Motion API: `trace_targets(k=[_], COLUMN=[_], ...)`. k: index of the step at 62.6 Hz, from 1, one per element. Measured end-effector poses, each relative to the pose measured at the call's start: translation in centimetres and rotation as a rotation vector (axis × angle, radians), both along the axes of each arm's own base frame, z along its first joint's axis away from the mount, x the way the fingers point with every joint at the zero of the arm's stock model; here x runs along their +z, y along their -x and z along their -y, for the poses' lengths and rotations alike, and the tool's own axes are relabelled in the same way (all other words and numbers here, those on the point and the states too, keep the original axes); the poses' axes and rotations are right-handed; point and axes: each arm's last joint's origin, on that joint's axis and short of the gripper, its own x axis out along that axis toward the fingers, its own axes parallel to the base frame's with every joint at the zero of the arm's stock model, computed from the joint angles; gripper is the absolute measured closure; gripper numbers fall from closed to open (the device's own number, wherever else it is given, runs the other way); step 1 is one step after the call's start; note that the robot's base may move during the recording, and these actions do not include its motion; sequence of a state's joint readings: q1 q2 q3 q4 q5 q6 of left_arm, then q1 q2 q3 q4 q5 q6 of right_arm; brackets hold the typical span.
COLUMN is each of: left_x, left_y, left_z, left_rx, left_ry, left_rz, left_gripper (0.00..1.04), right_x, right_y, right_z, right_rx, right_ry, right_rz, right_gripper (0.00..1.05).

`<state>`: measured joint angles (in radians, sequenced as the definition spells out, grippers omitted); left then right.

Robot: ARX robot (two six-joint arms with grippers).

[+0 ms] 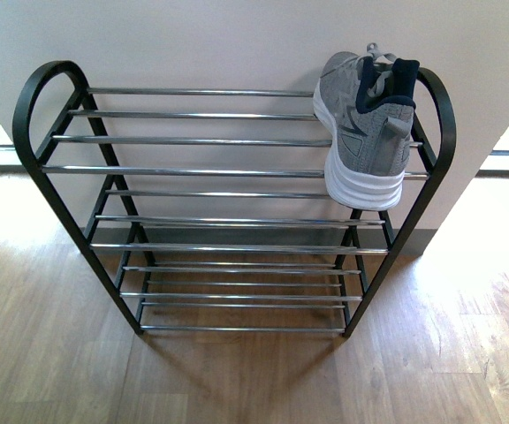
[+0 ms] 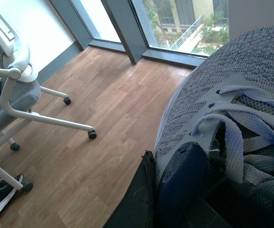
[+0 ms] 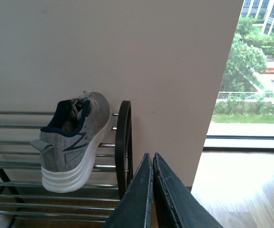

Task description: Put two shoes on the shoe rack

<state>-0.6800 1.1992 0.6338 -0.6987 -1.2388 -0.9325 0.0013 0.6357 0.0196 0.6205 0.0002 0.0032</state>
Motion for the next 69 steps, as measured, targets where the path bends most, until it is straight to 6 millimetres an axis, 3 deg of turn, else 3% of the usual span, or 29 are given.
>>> trace_targets(k=[69], left_x=[0.0], left_y=[0.0], left_z=[0.0], left_rx=[0.000], left_ry=[0.001], left_rz=[0.000], left_gripper=[1.04], right_x=[0.5], right_y=[3.0], right_z=[0.0], right_rx=[0.000], right_ry=[0.000], right_rz=[0.016], right_gripper=[1.03])
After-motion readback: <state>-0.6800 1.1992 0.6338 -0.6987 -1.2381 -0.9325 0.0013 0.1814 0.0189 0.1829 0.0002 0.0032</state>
